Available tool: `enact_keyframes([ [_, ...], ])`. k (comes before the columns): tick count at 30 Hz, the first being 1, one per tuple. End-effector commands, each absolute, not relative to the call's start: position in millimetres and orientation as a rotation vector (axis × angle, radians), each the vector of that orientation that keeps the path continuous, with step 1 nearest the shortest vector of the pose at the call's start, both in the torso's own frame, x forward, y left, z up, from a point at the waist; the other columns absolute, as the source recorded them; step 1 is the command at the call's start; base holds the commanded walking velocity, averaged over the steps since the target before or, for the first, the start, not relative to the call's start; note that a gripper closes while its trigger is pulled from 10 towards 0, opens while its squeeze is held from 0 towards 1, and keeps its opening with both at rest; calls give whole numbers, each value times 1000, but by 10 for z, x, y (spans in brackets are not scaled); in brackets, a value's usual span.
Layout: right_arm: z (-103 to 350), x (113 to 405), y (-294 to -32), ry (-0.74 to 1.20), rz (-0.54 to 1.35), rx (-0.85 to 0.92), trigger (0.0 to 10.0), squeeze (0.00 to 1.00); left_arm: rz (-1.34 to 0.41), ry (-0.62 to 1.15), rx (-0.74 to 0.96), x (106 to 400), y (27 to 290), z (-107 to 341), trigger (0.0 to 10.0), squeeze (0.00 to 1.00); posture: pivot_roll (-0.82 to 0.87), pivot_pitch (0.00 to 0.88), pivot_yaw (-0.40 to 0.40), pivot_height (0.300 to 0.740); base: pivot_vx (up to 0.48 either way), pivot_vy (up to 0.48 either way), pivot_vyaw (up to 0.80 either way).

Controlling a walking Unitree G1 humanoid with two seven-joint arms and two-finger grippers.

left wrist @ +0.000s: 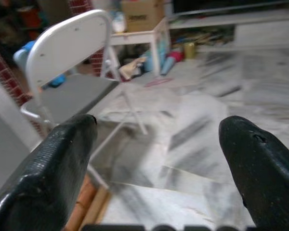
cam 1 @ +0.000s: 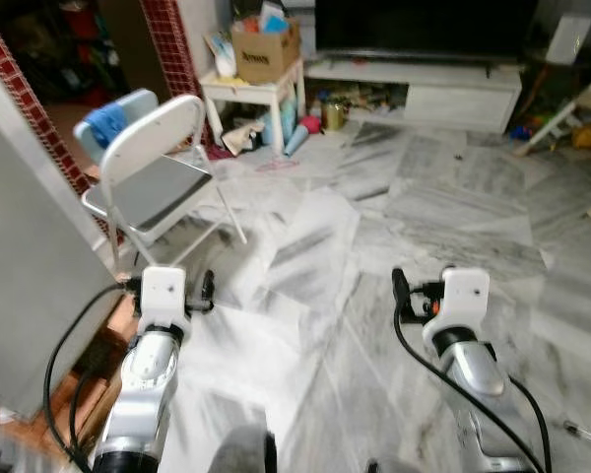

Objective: Restocking fridge

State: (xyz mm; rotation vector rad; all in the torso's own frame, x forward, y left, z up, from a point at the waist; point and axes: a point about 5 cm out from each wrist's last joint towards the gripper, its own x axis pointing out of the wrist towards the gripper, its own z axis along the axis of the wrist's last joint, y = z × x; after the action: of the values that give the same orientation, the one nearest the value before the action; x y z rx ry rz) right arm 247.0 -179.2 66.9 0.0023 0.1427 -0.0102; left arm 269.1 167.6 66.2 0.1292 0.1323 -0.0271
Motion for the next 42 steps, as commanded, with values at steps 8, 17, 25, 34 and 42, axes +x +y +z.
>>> enact_keyframes([
  [8,704,2466,-1765,121,9,9,10000,0,-12,147,101,2686,1677,654,10000,0,-58,0,65,740,0,374,379],
  [17,725,2504,-1785,118,23,11,10000,0,36,144,114,2668,1740,645,10000,0,-55,0,53,740,0,480,799],
  [25,721,2501,-1765,120,42,9,10000,0,54,144,111,2671,1757,627,10000,0,-54,0,43,740,0,480,752],
  [34,691,2550,-1744,142,86,28,10000,0,118,117,123,2611,1795,636,10000,0,4,0,-27,740,0,267,51],
  [42,724,2667,-1688,127,111,24,10000,0,151,153,116,2530,1875,569,10000,0,20,0,-28,740,0,120,0],
])
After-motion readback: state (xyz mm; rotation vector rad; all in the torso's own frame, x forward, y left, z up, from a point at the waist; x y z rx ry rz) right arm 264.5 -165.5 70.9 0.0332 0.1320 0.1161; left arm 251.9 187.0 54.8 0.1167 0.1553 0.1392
